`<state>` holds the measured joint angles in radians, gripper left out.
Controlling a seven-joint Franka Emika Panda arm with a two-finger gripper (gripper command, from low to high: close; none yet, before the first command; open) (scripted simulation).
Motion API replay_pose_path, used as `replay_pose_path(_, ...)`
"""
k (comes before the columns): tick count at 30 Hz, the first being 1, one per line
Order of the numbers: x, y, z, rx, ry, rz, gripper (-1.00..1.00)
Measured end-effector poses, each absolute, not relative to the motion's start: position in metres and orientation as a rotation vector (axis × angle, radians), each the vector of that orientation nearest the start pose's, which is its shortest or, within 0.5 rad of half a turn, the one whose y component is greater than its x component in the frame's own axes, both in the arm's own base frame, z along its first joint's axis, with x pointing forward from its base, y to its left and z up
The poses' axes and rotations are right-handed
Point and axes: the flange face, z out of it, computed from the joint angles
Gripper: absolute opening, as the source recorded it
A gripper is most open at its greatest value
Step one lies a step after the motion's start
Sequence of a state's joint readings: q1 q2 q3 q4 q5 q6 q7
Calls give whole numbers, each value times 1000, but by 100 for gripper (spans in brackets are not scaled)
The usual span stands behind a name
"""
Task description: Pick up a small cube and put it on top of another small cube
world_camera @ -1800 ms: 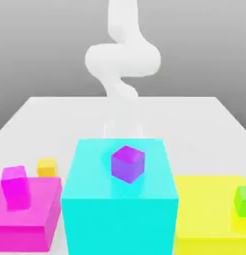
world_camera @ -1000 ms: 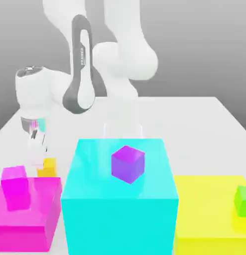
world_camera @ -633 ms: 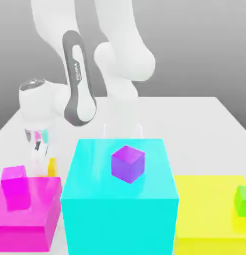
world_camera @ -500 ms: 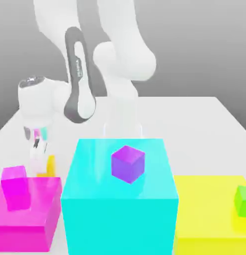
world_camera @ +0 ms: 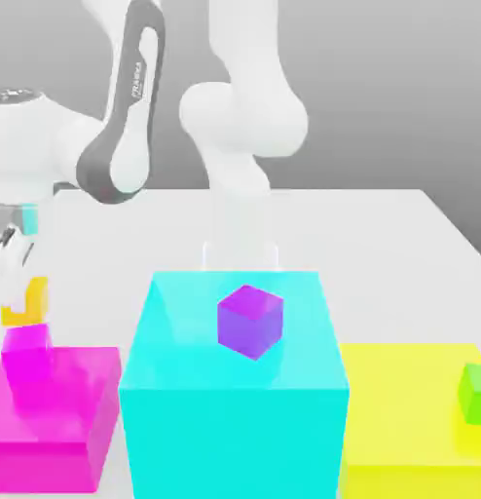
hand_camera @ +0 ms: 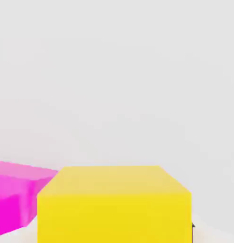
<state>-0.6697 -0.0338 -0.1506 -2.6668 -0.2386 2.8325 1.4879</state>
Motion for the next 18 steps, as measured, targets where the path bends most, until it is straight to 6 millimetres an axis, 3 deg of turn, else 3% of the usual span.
replay_pose_path(4,401,-255,307,-1927,2457,-459,-100)
replay_pose_path(9,493,-148,359,-2274,2081,-597,-100)
replay_pose_path(13,522,-26,364,-2485,1798,-571,-100)
replay_pose_path(15,523,38,362,-2576,1659,-542,-100)
replay_pose_path(18,508,129,355,-2686,1485,-461,-100)
